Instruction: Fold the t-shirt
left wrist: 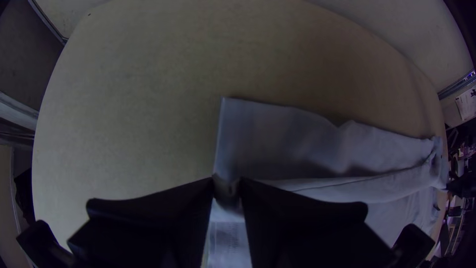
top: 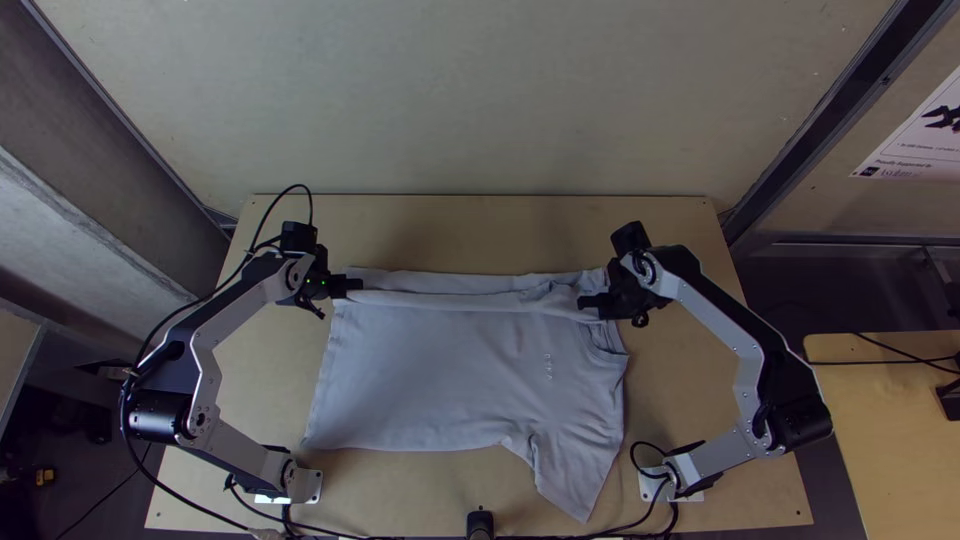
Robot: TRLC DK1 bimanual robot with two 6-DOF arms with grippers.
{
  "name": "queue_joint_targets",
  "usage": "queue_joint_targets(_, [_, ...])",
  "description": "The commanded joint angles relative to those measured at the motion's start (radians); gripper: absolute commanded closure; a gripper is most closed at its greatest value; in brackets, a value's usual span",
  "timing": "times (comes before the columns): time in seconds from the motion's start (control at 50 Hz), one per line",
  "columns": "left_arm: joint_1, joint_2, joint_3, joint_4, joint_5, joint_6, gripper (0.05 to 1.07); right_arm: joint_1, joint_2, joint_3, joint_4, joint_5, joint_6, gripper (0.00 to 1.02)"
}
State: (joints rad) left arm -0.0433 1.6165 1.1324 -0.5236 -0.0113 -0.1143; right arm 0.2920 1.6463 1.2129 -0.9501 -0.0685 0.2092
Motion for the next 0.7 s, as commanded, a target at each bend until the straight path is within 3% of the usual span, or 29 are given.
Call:
queue_joint_targets(0.0, [0.013, 0.01, -0.013, -0.013, -0.001, 0.025, 0.36, 0.001, -0.037, -0.029, 0.001, 0.004, 0.021, 0.44])
queue_joint_targets(0.04, [0.014, 0.01, 0.004, -0.044, 0.007, 0.027, 0.23, -0.002, -0.048, -0.03, 0.001, 0.004, 0.024, 0.36])
queue_joint_targets(0.1, [0.014, 0.011, 0.04, -0.101, 0.01, 0.031, 0.11, -0.011, -0.04, -0.016, -0.021, 0.004, 0.019, 0.34])
queue_joint_targets(0.22, [0.016, -0.038, 0.079, -0.144, 0.01, 0.044, 0.11, -0.011, -0.103, -0.012, -0.056, 0.009, 0.001, 0.34])
queue_joint_targets(0.32, [0.016, -0.106, 0.092, -0.156, 0.011, 0.07, 0.11, -0.005, -0.166, -0.009, -0.064, 0.012, 0.006, 0.11])
queue_joint_targets(0.58, [0.014, -0.236, 0.087, -0.293, 0.04, 0.148, 0.1, -0.007, -0.335, -0.016, -0.085, 0.033, 0.027, 0.11])
queue_joint_targets(0.68, [0.014, -0.294, 0.07, -0.369, 0.039, 0.185, 0.1, -0.007, -0.349, -0.009, -0.156, 0.032, 0.041, 0.11])
